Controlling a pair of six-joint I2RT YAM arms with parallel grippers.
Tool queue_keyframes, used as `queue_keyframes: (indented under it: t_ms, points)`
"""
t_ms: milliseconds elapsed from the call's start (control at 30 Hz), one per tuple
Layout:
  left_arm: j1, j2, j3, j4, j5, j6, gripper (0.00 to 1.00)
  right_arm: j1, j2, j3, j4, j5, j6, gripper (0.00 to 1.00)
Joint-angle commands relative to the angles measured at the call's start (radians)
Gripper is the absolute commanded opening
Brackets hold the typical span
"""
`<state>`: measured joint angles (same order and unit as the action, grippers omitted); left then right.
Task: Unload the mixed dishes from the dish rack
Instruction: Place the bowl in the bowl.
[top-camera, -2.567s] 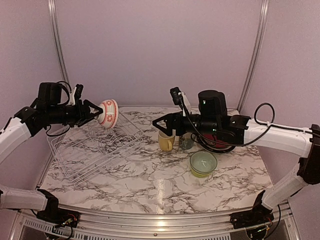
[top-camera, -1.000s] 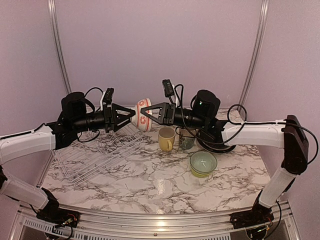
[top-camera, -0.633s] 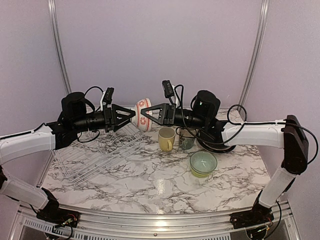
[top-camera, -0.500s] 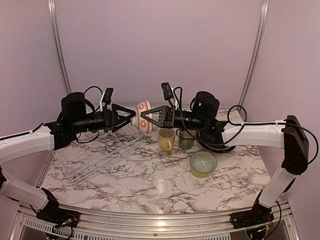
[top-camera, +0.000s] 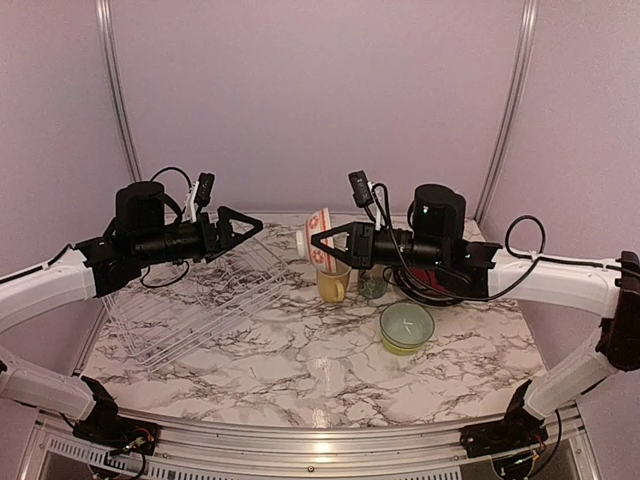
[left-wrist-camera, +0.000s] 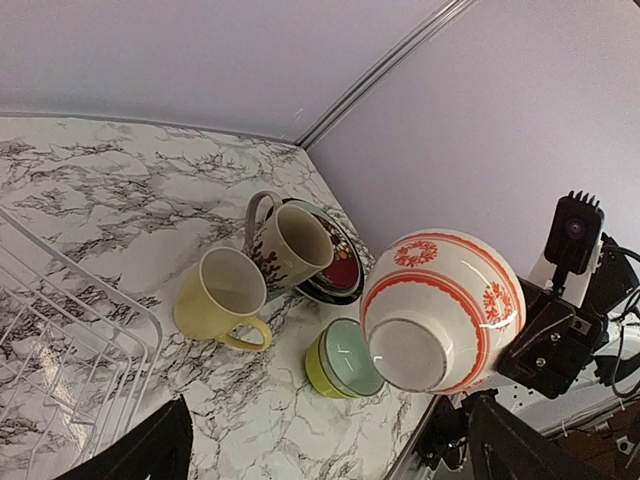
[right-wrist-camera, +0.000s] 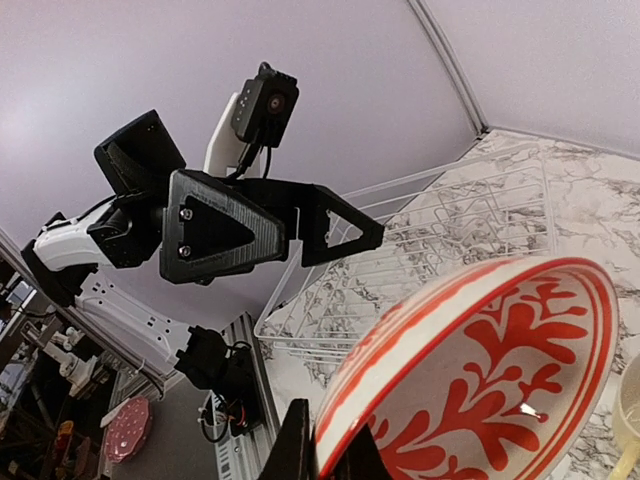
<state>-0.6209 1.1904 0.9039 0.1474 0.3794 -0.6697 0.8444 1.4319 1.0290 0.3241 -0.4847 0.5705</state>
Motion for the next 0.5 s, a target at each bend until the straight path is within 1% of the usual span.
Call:
queue_keyframes:
  t_ms: [0, 200, 267, 367, 467]
  points:
    - [-0.001, -0.015, 0.039, -0.075, -0.058, 0.047, 0.99, 0.001, -0.103, 0.012, -0.224, 0.175, -0.191, 0.00]
    - [0.000, 0.011, 0.064, -0.091, -0.067, 0.056, 0.99, 0.016, -0.150, 0.059, -0.565, 0.311, -0.364, 0.00]
    - [0.000, 0.021, 0.068, -0.089, -0.068, 0.058, 0.99, 0.038, -0.154, 0.083, -0.674, 0.386, -0.403, 0.00]
    - [0.000, 0.039, 0.075, -0.084, -0.065, 0.057, 0.99, 0.092, -0.145, 0.122, -0.824, 0.566, -0.437, 0.00]
    - [0.000, 0.062, 0.087, -0.079, -0.054, 0.053, 0.99, 0.127, -0.120, 0.165, -0.954, 0.654, -0.437, 0.00]
